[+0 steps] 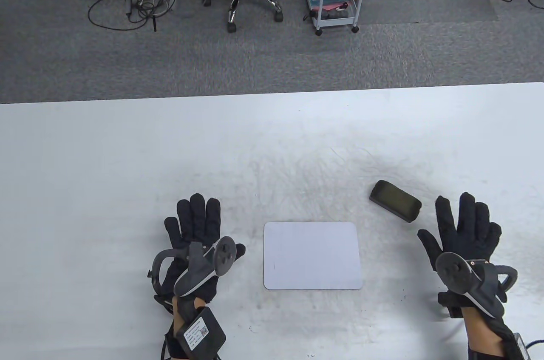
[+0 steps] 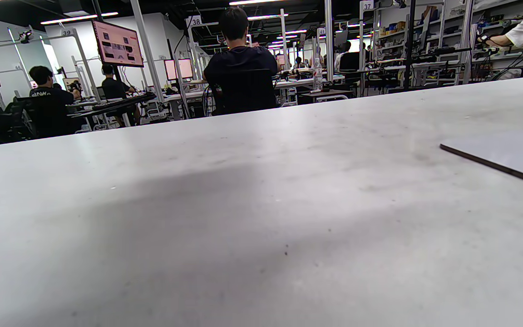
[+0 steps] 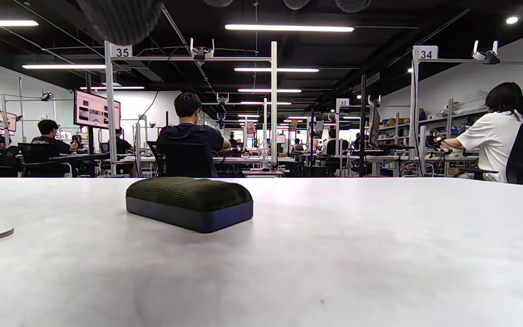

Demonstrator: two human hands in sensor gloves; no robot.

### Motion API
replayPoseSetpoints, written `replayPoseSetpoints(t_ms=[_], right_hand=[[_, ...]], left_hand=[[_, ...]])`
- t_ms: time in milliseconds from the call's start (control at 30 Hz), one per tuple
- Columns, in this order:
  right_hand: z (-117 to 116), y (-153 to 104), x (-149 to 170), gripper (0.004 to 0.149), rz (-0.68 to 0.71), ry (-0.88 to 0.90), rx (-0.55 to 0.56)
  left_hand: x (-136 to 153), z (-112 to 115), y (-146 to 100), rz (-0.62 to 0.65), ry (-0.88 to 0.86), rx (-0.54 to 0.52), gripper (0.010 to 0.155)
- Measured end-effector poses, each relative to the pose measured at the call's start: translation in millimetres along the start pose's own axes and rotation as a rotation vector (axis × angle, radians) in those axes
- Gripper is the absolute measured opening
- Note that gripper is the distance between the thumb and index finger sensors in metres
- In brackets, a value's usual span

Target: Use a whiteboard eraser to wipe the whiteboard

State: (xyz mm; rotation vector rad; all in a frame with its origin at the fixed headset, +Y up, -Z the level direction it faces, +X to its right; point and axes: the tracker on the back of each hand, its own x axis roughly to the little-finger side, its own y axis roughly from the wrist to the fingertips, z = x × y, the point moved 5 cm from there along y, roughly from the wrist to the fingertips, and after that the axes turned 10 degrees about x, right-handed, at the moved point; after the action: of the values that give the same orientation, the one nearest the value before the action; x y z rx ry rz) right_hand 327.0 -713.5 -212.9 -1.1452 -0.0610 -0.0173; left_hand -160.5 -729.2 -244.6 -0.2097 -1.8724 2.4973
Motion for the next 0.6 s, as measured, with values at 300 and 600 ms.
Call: replayPoseSetpoints(t_ms=[300,600], right_hand=[[0.9,-0.8,1.4,0.073,-0.008,0.002,-0.002],[1.1,-0.4,1.1,0.073,-0.005,0.003,-0.010]], left_hand=[[-5.3,1.3,0.6,0.017,0.014,0.008,0.108],[-5.0,2.0,1.0,0.018,0.012,0.015,0.108]])
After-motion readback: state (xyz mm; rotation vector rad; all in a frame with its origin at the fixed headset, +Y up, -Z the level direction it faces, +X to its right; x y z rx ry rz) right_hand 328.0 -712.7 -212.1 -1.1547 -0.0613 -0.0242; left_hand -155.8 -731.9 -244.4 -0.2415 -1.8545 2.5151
